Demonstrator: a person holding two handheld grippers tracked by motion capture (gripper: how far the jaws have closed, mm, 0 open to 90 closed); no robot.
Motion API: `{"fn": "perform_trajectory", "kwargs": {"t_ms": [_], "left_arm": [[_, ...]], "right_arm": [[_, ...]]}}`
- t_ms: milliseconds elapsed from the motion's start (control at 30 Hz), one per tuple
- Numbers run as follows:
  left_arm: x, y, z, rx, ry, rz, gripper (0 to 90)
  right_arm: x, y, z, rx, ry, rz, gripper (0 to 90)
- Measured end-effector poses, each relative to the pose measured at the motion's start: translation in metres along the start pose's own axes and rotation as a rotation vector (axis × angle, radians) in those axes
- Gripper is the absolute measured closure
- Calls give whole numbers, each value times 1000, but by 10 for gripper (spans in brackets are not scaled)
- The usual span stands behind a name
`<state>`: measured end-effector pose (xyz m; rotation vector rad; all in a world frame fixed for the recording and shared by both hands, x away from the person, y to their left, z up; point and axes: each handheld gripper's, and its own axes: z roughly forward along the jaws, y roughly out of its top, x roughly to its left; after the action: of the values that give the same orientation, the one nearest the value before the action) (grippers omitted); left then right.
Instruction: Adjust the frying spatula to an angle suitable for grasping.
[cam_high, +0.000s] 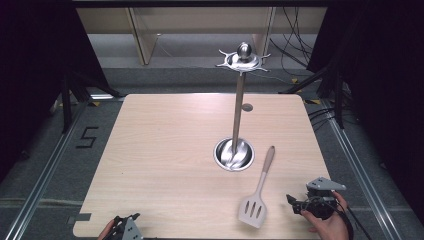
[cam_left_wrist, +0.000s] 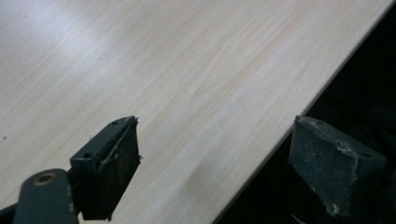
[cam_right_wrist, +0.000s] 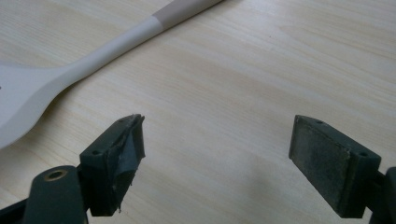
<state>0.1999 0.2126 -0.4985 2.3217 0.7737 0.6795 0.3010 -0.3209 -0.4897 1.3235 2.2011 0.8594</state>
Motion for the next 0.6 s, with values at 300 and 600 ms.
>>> {"fn": "perform_trajectory", "kwargs": {"t_ms": [300,600], "left_arm": [[0,0,0,-1,-1,-6,152],[0,0,0,6,-14,-10,153]], "right_arm": [[2,0,-1,8,7,23,190],[1,1,1,9,-3,-5,190]]}}
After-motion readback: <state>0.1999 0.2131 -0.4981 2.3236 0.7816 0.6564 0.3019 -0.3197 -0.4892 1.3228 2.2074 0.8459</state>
